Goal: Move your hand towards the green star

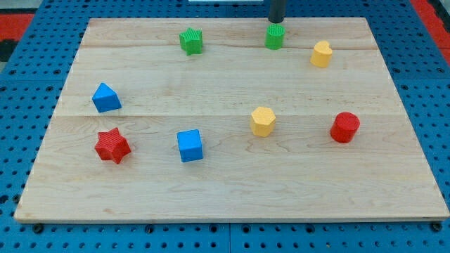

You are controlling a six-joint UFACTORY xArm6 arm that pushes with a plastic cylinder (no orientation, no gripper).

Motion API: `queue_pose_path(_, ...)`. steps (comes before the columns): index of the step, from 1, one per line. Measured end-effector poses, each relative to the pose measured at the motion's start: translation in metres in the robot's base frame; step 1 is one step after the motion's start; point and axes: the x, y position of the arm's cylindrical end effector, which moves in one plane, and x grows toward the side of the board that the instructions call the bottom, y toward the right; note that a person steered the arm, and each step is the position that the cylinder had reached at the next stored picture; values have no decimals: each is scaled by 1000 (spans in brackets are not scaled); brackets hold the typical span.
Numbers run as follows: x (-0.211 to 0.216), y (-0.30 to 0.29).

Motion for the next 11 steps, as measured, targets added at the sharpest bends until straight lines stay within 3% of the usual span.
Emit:
queue_pose_path(6,0,-62)
queue_pose_path(7,0,-101)
queue_pose_path(11,0,-107)
